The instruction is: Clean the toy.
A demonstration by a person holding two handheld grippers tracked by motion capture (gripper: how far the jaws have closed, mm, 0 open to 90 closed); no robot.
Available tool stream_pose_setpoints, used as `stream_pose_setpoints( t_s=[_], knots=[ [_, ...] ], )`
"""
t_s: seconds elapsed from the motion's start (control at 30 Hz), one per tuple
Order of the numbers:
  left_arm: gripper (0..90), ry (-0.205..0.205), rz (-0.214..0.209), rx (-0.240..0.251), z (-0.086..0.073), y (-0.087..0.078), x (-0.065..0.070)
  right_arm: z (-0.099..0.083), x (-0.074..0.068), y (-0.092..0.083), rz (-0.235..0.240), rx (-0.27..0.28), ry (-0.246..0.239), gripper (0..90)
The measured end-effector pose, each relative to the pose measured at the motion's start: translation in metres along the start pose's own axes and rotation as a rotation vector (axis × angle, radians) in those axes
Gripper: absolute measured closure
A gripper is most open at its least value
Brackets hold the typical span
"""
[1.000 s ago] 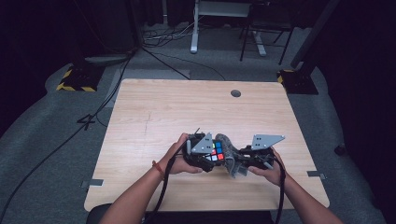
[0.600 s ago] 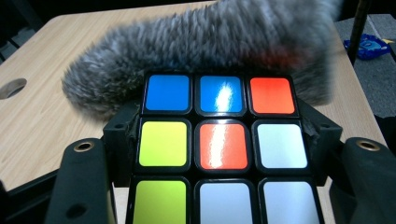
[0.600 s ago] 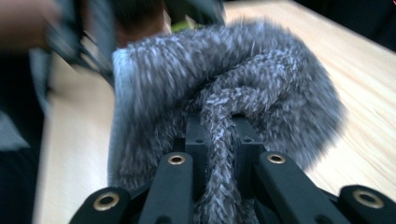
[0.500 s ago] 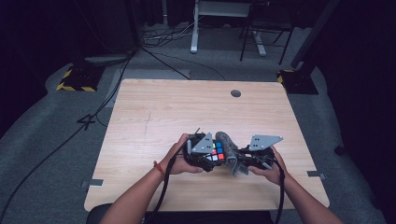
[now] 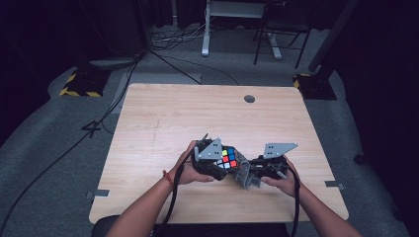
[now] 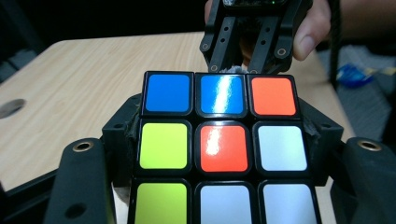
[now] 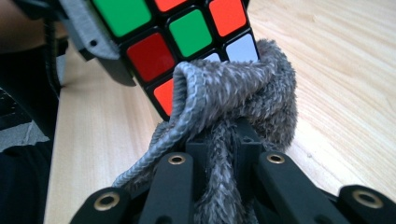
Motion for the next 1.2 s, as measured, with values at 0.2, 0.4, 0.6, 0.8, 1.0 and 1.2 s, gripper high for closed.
stream_pose_setpoints(
  t_s=[0.2, 0.4, 0.6, 0.8, 1.0, 1.2],
  knots=[
    [32.6, -0.007, 0.018, -0.027, -0.004, 0.001, -0.002, 0.005, 0.001, -0.011, 0.031, 0.081, 0.032, 81.1],
    [32.7, -0.005, 0.028, -0.075, -0.007, 0.003, -0.003, 0.01, -0.003, -0.02, -0.016, 0.105, 0.006, 81.3],
    [32.8, 0.002, 0.031, -0.142, -0.013, 0.008, -0.003, 0.017, -0.01, -0.026, -0.03, 0.14, -0.017, 81.7],
    [33.4, 0.04, 0.075, -0.213, -0.017, 0.017, -0.003, 0.021, -0.014, -0.027, -0.058, 0.137, -0.055, 81.8],
    [33.7, 0.023, 0.062, -0.156, -0.01, 0.011, -0.003, 0.012, -0.001, -0.018, -0.104, 0.067, -0.023, 81.7],
    [33.7, 0.029, 0.044, -0.121, -0.006, 0.006, 0.001, 0.0, 0.005, -0.004, -0.081, -0.039, 0.0, 81.6]
  ],
)
Point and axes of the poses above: each handheld gripper's, and its own axes: y roughly forward along the jaws, z roughly out of its top, x roughly to its right, the point moved 8 cm from there along y, roughly forward along the jaws, and after that the axes turned 15 degrees about -x, right-handed, at the moved point
